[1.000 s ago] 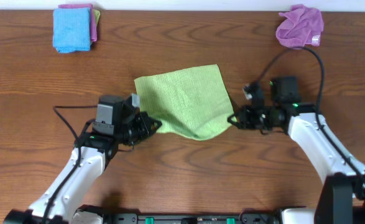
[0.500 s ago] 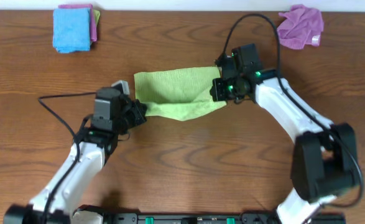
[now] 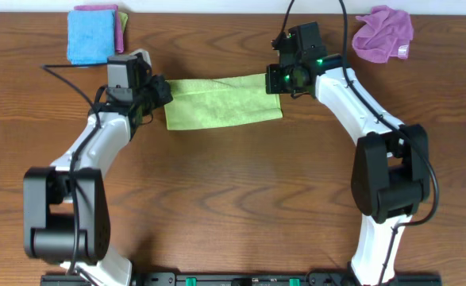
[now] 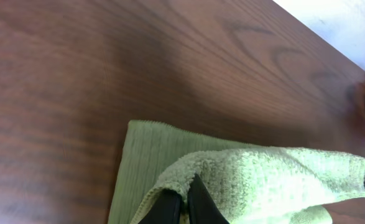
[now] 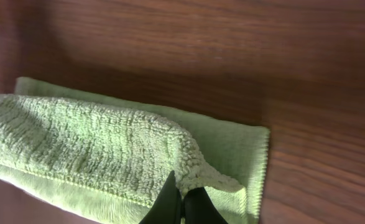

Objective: Fold the cloth
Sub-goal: 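Lay the folded edge down along the top edge and release both grippers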

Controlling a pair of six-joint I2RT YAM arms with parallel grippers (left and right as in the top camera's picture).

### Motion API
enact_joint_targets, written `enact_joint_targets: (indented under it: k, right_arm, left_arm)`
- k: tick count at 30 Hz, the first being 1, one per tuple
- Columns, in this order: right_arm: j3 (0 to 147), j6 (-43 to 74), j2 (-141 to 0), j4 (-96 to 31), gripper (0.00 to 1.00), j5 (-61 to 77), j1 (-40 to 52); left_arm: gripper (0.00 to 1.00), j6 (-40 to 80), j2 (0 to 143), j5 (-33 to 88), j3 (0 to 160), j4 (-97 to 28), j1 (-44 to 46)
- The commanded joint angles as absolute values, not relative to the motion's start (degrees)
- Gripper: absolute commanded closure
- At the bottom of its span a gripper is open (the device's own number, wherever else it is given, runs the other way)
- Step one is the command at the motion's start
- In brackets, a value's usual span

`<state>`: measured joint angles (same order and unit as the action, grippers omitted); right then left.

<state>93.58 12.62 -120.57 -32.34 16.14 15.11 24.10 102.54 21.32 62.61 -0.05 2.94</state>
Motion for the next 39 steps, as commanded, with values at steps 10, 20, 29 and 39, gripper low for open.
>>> enact_joint_targets:
  k: [10,20,29,39]
  right_arm:
    - [94.67,15.81,-121.16,-34.89,0.99,10.68,14.22]
    - [94.89,18.41,-121.21,-31.24,0.99,10.39,12.69]
    - [94.89,18.41,-121.21,-39.59,0.99,10.94,13.5]
    - [94.87,18.39,-121.21,-46.72,0.99,10.92,14.46]
  left_arm:
    - [0.94,19.62,107.57,27.0,66.06,-3.16,2.57]
    - [0.94,17.96,108.75,27.22,70.65,-4.86,1.41]
    - [0.94,15.33,109.3,31.4,70.65,-13.8,1.48]
    - [0.94,14.11,109.3,26.68,70.65,-22.57,1.48]
